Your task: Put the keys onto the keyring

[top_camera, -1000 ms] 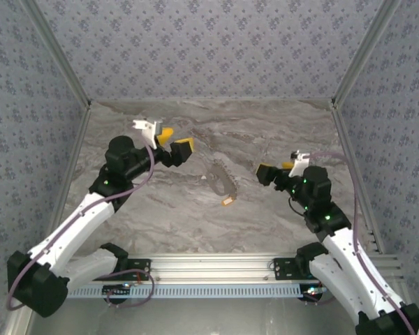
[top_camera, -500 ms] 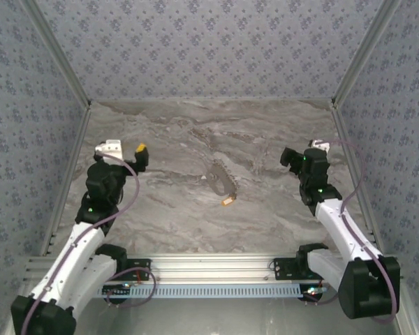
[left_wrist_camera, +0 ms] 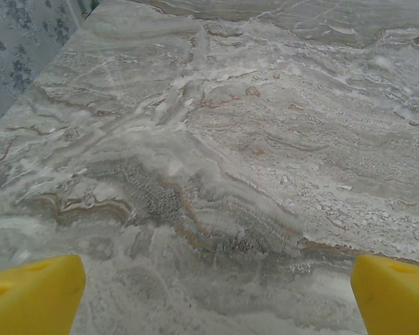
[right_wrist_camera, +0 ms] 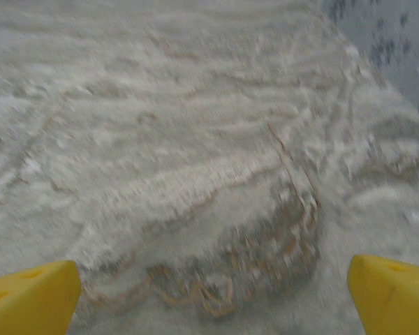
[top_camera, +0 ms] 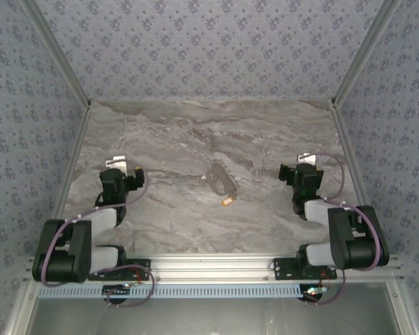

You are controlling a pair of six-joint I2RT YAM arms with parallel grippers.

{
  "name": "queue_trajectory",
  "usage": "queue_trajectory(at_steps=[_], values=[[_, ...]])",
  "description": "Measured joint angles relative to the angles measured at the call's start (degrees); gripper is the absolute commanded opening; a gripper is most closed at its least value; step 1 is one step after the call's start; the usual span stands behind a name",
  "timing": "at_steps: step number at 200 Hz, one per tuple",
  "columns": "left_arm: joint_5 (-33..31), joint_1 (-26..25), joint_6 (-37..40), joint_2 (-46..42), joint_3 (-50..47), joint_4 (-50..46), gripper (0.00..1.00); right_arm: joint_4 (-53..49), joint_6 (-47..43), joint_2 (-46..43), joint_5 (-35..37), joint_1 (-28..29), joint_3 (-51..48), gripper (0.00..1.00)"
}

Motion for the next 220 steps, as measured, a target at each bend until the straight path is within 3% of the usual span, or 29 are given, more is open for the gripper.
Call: queue_trajectory(at_steps=[44,89,110,168,220], values=[[5.46,2.05,2.27,4.46,1.11,6.86,0.98,19.10,-2.38,10.43,-6.78,-3.85,-4.57,1.00],[8.26,3.45,2.56,13.07,2.10,13.73,0.98,16.90,-1.90,11.15,-14.93,-8.55,0.09,1.00],[9.05,3.52,2.60,15.13,4.15,11.74,0.98,15.65,-1.90,11.15,-16.24,-8.57,2.45,1.00],[10.60,5.95,1.81,15.32,8.24,9.84,0.98,13.14,-2.38,11.15,-12.57,-4.63,2.69,1.00],[10.73,5.95,1.81,15.32,8.24,9.18,0.98,11.80,-3.02,11.15,-11.67,-4.70,2.71,1.00]])
